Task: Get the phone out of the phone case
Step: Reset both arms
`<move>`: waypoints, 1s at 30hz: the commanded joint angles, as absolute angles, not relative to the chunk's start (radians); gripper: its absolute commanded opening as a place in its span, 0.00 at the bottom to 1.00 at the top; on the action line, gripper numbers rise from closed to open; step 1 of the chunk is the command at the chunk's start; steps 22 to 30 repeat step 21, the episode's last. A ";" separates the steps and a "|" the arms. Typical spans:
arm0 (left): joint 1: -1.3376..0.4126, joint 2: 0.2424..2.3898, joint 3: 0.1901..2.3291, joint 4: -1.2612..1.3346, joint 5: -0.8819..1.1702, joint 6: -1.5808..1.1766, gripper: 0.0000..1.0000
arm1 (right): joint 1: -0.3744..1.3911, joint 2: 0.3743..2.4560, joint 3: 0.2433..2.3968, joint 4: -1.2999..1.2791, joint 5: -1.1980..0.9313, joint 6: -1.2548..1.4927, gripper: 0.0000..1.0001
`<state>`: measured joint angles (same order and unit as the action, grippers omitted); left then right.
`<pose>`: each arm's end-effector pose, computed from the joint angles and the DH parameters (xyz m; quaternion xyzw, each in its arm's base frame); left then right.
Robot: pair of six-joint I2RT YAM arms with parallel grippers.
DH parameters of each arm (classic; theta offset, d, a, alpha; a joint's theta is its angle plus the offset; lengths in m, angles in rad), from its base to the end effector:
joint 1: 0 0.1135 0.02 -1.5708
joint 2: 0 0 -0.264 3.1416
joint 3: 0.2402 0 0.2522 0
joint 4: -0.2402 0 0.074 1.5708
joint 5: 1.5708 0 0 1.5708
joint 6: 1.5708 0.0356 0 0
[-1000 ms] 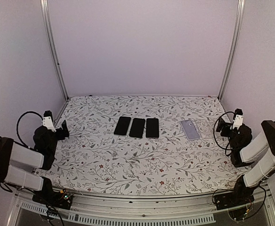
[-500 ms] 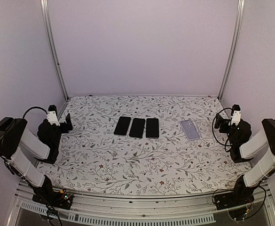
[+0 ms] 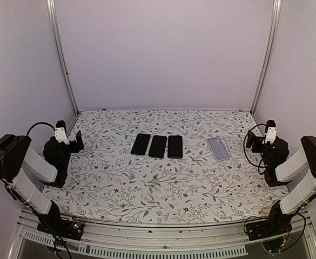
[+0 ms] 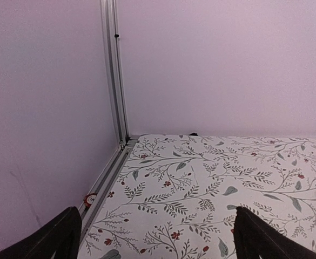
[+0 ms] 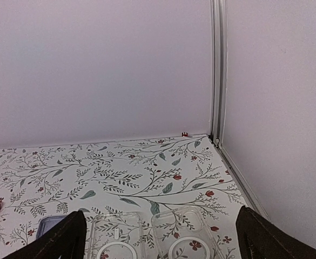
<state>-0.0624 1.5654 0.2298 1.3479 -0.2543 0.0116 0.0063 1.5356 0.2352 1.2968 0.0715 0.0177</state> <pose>0.2425 -0.0062 0.1546 -0.0644 0.6999 0.0712 0.7077 0.2435 -0.0010 0.1569 0.0293 0.7078 -0.0169 0.7056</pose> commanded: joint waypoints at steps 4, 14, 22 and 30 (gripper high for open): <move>-0.051 1.573 0.233 1.347 -0.249 0.023 0.99 | 0.007 1.548 0.245 1.296 0.061 0.011 0.99; -0.052 1.573 0.233 1.347 -0.249 0.023 0.99 | 0.008 1.547 0.248 1.292 0.056 0.011 0.99; -0.052 1.572 0.233 1.347 -0.249 0.023 0.99 | 0.008 1.548 0.250 1.292 0.051 0.012 0.99; -0.052 1.572 0.233 1.347 -0.249 0.023 0.99 | 0.008 1.548 0.250 1.292 0.051 0.012 0.99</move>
